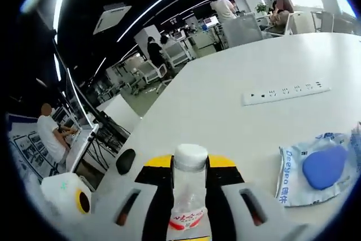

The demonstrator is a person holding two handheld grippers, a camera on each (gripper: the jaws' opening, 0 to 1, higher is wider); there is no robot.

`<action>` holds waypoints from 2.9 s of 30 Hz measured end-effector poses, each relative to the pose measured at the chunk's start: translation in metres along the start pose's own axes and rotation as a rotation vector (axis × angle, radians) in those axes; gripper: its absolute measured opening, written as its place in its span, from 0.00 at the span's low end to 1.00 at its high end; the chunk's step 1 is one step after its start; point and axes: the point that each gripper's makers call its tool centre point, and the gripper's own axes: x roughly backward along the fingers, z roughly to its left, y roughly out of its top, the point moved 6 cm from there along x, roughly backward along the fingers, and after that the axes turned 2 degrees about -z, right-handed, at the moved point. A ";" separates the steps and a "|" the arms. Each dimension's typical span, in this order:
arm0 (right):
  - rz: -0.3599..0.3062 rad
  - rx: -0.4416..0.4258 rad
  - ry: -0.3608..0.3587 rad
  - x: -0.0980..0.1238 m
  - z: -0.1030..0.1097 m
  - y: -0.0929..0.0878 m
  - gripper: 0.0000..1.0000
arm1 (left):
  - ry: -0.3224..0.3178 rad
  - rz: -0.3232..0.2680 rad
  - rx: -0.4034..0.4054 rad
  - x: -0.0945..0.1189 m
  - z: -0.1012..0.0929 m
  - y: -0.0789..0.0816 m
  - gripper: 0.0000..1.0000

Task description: Arrange the tabletop items into an orderly group along one side of the table until the central work area is clear of visible clutter.

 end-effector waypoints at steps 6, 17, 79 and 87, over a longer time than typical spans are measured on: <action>-0.013 0.044 -0.022 0.008 0.008 -0.001 0.18 | 0.006 0.022 -0.021 -0.007 -0.003 -0.006 0.51; -0.020 0.057 -0.033 0.016 0.007 -0.001 0.18 | -0.012 -0.009 -0.058 -0.005 -0.004 -0.010 0.44; -0.064 0.273 0.402 0.017 0.026 0.018 0.20 | -0.424 -0.231 -0.070 -0.004 0.012 0.012 0.42; -0.140 0.319 0.333 0.017 0.030 0.035 0.20 | -0.454 -0.248 -0.139 -0.012 0.020 0.033 0.42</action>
